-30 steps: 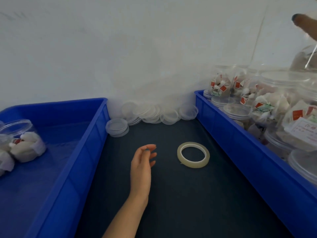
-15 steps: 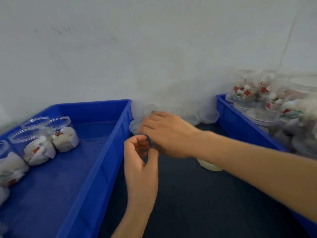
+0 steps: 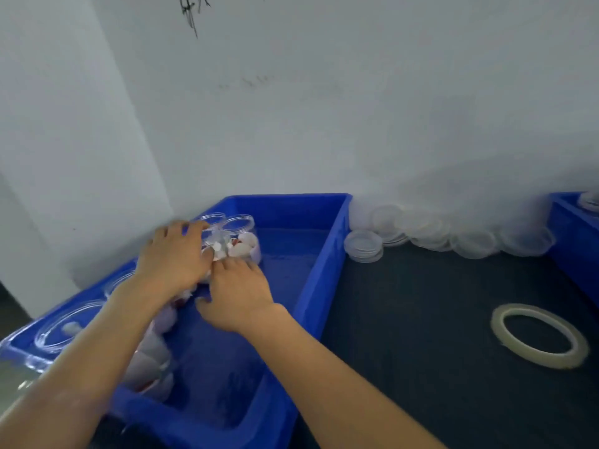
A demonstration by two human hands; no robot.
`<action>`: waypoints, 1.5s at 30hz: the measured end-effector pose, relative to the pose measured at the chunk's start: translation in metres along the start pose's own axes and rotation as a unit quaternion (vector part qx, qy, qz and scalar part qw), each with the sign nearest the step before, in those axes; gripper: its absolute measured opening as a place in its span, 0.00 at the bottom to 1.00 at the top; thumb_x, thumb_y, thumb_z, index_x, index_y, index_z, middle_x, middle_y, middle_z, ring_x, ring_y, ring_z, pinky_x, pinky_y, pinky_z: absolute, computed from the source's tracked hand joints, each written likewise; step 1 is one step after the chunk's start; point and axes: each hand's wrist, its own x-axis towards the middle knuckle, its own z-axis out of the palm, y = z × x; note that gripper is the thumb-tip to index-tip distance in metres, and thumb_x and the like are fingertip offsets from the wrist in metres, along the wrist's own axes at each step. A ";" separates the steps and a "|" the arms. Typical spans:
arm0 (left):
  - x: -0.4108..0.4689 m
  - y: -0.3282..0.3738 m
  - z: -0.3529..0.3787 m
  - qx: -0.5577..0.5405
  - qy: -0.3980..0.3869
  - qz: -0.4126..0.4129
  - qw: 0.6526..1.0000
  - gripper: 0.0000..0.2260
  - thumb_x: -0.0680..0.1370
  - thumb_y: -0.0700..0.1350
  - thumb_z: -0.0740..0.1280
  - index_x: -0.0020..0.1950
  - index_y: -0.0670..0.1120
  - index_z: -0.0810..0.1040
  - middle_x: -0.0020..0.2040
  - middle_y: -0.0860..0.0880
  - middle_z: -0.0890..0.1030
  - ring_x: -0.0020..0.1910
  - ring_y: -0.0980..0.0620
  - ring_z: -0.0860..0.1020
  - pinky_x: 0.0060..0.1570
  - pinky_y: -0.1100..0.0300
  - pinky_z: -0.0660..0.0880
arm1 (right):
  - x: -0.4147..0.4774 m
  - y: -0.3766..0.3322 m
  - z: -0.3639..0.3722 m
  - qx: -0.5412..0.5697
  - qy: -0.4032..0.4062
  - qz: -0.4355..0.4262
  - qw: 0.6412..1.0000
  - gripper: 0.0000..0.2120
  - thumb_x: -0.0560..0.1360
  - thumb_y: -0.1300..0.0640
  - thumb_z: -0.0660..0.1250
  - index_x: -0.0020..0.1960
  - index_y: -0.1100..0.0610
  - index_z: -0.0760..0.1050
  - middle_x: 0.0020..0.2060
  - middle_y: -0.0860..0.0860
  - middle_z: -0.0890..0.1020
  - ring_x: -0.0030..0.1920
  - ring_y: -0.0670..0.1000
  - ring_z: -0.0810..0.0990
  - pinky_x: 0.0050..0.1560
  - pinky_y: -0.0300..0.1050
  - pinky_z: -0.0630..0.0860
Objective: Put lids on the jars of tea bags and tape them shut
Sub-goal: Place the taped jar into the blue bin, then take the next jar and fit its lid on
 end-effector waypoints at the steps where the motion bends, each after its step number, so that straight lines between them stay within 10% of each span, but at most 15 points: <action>1: 0.014 -0.012 0.008 0.046 -0.008 -0.004 0.999 0.27 0.81 0.53 0.63 0.79 0.51 0.61 0.78 0.42 0.62 0.73 0.37 0.64 0.70 0.44 0.65 | -0.004 -0.001 -0.004 -0.001 -0.023 -0.001 1.000 0.27 0.78 0.46 0.65 0.71 0.61 0.68 0.68 0.58 0.73 0.71 0.57 0.68 0.74 0.60 0.60; 8: 0.056 -0.022 0.064 0.093 -0.128 -0.053 0.986 0.40 0.79 0.64 0.63 0.82 0.53 0.43 0.83 0.45 0.46 0.80 0.36 0.50 0.74 0.33 0.55 | -0.022 0.003 -0.021 -0.029 0.013 -0.005 0.999 0.32 0.80 0.45 0.64 0.77 0.60 0.61 0.76 0.54 0.66 0.78 0.53 0.56 0.80 0.60 0.48; 16: 0.056 -0.019 0.059 0.156 0.008 -0.042 0.987 0.17 0.80 0.58 0.64 0.63 0.49 0.78 0.68 0.42 0.74 0.68 0.40 0.71 0.68 0.40 0.67 | -0.022 0.002 -0.026 -0.017 0.062 -0.002 0.998 0.39 0.79 0.46 0.66 0.81 0.60 0.50 0.81 0.54 0.54 0.81 0.54 0.45 0.80 0.59 0.42; 24: 0.048 -0.005 0.048 -0.030 -0.068 0.121 0.990 0.12 0.80 0.51 0.67 0.61 0.48 0.78 0.60 0.47 0.77 0.59 0.45 0.76 0.60 0.47 0.74 | -0.018 0.005 -0.024 -0.043 0.000 0.043 0.998 0.46 0.78 0.45 0.67 0.82 0.61 0.42 0.82 0.56 0.45 0.81 0.55 0.38 0.78 0.61 0.36; 34: 0.029 0.006 0.038 -0.206 -0.179 0.088 0.958 0.36 0.72 0.47 0.78 0.74 0.57 0.64 0.70 0.50 0.75 0.59 0.54 0.73 0.52 0.62 0.69 | -0.015 0.009 -0.022 0.009 -0.072 0.141 0.987 0.51 0.77 0.44 0.70 0.81 0.65 0.38 0.81 0.61 0.44 0.81 0.61 0.38 0.80 0.61 0.42; 45: -0.032 0.087 -0.029 -0.349 0.158 0.166 0.909 0.38 0.68 0.56 0.76 0.73 0.64 0.61 0.67 0.64 0.74 0.63 0.62 0.75 0.52 0.64 0.73 | -0.044 0.028 -0.075 0.277 0.377 0.033 0.883 0.47 0.72 0.55 0.75 0.81 0.51 0.49 0.78 0.45 0.61 0.75 0.42 0.63 0.71 0.44 0.69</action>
